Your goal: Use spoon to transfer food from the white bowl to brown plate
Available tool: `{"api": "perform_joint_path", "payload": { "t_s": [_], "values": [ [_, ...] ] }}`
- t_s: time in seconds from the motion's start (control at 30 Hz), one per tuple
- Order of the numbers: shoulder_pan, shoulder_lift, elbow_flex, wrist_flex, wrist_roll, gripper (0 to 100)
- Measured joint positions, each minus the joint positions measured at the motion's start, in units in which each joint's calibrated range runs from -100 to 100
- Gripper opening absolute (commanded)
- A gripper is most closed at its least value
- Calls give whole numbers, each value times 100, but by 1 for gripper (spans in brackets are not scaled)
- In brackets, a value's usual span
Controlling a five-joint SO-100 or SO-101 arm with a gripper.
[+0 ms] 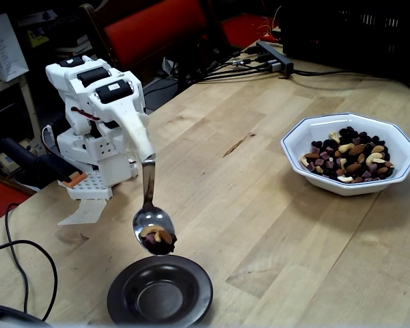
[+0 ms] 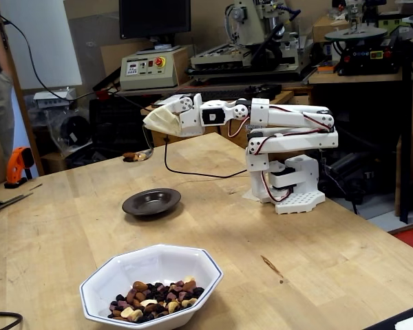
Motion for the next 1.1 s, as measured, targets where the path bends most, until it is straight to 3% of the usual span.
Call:
{"api": "perform_joint_path", "payload": {
  "t_s": [0.5, 1.1],
  "values": [
    [0, -301, 631, 385, 83, 4],
    [0, -301, 825, 418, 1509, 4]
  ]
}}
